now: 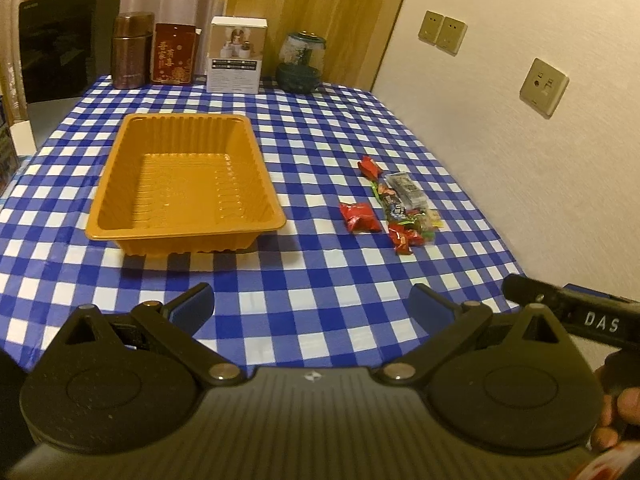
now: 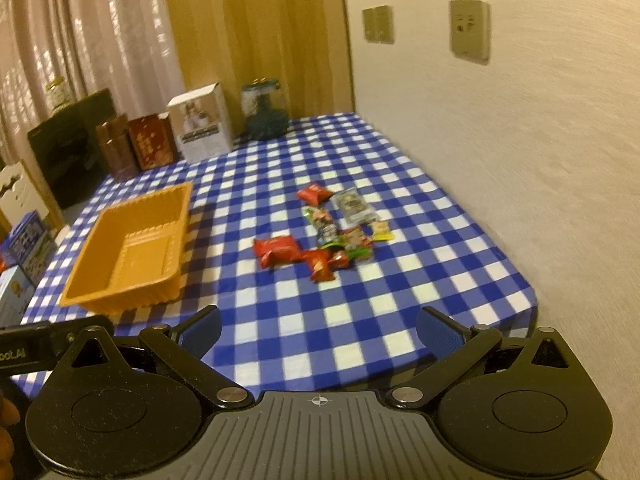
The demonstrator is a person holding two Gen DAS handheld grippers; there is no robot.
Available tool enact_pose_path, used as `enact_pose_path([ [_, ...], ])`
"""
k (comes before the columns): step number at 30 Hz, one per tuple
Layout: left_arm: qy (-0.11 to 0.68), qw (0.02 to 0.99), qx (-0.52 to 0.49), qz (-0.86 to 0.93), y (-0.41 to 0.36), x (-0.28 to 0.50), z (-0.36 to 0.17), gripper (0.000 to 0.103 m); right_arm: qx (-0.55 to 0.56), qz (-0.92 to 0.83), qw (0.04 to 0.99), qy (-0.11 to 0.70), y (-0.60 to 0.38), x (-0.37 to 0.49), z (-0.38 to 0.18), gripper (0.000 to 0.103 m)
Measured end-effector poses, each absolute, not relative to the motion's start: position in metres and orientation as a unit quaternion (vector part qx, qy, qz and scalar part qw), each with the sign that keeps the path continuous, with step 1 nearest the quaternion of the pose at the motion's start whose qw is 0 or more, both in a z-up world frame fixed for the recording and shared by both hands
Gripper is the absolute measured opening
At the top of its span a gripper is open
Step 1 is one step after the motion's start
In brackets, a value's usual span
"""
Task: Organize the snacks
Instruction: 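Grasp a red snack packet with the left tool while the right tool grasps a green-wrapped candy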
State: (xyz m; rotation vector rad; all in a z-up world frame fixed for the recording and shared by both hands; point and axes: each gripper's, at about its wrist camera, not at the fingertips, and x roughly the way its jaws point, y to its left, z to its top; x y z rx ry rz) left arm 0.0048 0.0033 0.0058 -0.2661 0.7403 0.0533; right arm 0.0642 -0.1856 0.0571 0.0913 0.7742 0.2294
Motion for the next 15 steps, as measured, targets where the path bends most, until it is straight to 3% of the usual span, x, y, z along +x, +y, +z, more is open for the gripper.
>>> enact_pose_path([
  [12, 0.352, 0.933, -0.051, -0.055, -0.005, 0.076, -0.006, 0.102, 0.048, 0.093, 0.927, 0.361, -0.213, 0.107, 0.044, 0.102],
  [15, 0.352, 0.932, -0.012, -0.091, -0.009, 0.102, -0.009, 0.097, 0.049, 0.098, 0.927, 0.359, -0.218, 0.121, 0.036, 0.102],
])
